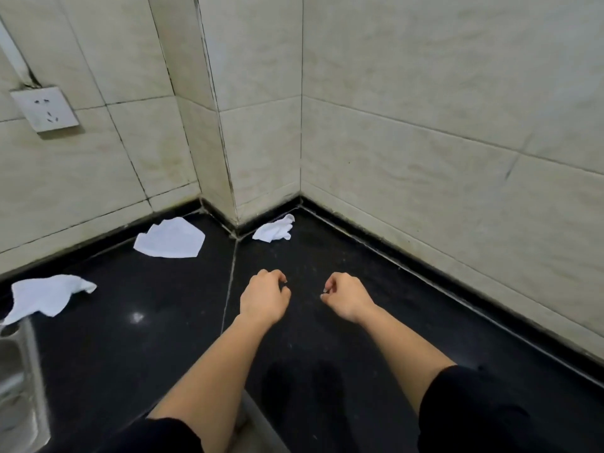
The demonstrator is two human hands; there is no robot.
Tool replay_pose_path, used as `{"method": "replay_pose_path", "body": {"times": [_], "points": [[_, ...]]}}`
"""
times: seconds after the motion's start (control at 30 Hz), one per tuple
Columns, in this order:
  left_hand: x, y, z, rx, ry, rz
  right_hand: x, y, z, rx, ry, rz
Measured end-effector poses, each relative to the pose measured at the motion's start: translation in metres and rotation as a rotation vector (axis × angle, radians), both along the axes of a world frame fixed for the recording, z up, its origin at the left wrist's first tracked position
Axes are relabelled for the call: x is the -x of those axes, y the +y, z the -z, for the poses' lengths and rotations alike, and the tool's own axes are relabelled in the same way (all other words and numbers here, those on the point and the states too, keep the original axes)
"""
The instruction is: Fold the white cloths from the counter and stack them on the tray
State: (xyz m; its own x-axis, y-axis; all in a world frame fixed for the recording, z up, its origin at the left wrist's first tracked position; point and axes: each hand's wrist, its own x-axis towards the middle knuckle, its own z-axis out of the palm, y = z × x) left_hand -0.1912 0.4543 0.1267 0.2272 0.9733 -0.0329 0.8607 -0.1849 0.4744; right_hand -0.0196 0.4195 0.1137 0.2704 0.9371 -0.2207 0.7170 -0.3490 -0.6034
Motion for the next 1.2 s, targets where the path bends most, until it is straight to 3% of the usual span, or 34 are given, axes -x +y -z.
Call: {"method": "replay_pose_path", "body": {"times": [0.3,0.57,0.77,0.87,1.0,1.2], "points": [[0.030,0.175,0.058,0.097,-0.009,0.080,0.026,0.148,0.043,0.078,0.017,0.124],[0.028,0.299,0.118,0.235,-0.144,-0.060,0.034,0.259,0.086,0.163,-0.001,0.085],[0.004,0.340,0.162,0.337,-0.307,-0.146,0.032,0.324,0.110,0.118,-0.119,-0.013],[0.000,0.345,0.172,0.231,-0.399,-0.094,0.033,0.346,0.116,0.086,-0.160,-0.057],[0.000,0.340,0.152,0.082,-0.555,-0.029,0.030,0.366,0.118,0.098,-0.217,-0.087],[0.000,0.338,0.111,0.171,-0.789,-0.025,0.014,0.359,0.100,0.090,-0.239,0.020]]}}
